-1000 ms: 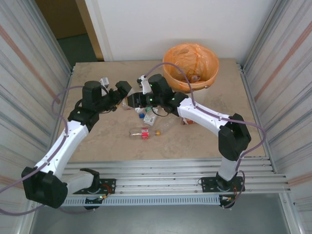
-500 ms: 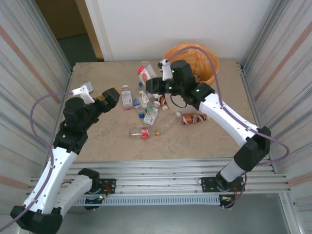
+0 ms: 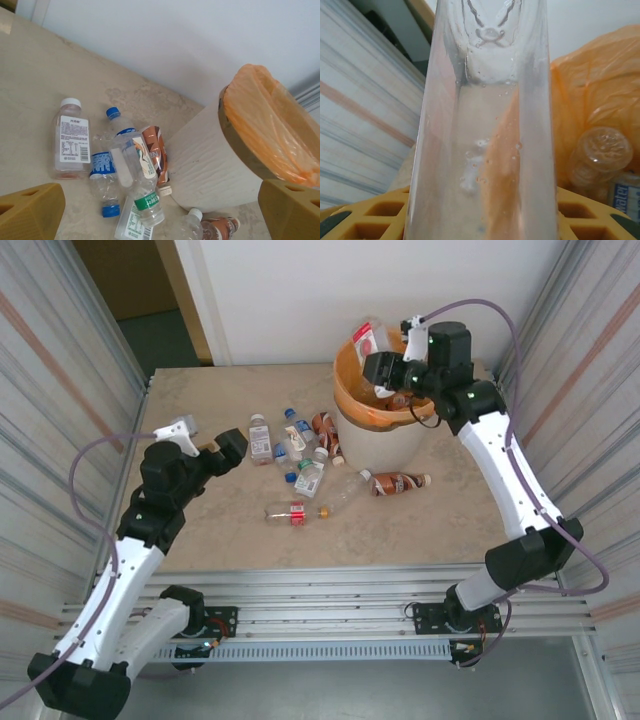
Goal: Put the plastic bottles in the bin
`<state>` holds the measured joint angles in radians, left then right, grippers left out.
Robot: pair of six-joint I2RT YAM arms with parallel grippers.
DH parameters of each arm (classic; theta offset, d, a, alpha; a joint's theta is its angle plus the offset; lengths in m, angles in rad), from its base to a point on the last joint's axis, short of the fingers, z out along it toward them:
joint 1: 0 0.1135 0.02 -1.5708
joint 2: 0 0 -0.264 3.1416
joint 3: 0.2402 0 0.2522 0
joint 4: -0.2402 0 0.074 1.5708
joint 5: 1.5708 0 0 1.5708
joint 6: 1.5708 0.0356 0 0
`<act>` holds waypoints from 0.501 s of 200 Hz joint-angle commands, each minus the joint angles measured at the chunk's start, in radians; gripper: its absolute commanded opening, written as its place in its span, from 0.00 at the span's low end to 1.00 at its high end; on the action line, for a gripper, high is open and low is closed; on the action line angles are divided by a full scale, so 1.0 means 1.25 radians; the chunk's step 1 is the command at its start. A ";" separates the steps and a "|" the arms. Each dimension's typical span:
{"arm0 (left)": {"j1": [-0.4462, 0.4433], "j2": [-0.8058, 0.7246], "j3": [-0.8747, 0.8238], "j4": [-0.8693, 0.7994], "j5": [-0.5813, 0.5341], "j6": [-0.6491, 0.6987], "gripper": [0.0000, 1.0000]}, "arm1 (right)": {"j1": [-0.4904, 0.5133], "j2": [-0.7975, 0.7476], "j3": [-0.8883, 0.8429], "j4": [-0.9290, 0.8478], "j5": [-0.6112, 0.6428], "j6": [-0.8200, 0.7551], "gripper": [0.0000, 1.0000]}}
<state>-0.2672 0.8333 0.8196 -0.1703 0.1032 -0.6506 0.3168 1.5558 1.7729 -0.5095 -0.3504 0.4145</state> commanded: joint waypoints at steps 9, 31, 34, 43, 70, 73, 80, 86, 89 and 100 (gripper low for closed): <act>0.009 0.008 -0.016 0.009 0.024 0.005 0.99 | -0.027 0.063 0.066 -0.072 -0.038 -0.041 0.21; 0.012 0.008 -0.018 0.002 0.027 0.003 0.99 | -0.040 0.107 0.119 -0.112 -0.033 -0.061 0.21; 0.013 0.008 -0.018 0.002 0.028 0.003 0.99 | -0.041 0.113 0.125 -0.117 -0.033 -0.063 0.21; 0.016 0.008 -0.020 0.000 0.027 0.003 0.99 | -0.043 0.132 0.141 -0.131 -0.036 -0.070 0.21; 0.020 0.010 -0.022 0.001 0.030 0.000 0.99 | -0.045 0.187 0.182 -0.163 -0.054 -0.101 0.22; 0.020 0.009 -0.022 0.000 0.030 0.000 0.99 | -0.045 0.193 0.188 -0.167 -0.055 -0.104 0.22; 0.021 0.011 -0.022 0.000 0.030 0.000 0.99 | -0.045 0.206 0.201 -0.180 -0.055 -0.112 0.22; 0.022 0.011 -0.021 -0.003 0.030 0.000 0.99 | -0.045 0.218 0.212 -0.192 -0.055 -0.118 0.23; 0.022 0.012 -0.022 -0.002 0.030 0.000 0.99 | -0.045 0.224 0.217 -0.197 -0.056 -0.122 0.23; 0.025 0.012 -0.023 -0.005 0.030 -0.002 0.99 | -0.045 0.241 0.231 -0.215 -0.058 -0.133 0.22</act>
<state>-0.2478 0.8482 0.8043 -0.1749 0.1303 -0.6518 0.2661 1.8160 1.9980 -0.7074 -0.3943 0.3157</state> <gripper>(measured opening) 0.988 0.451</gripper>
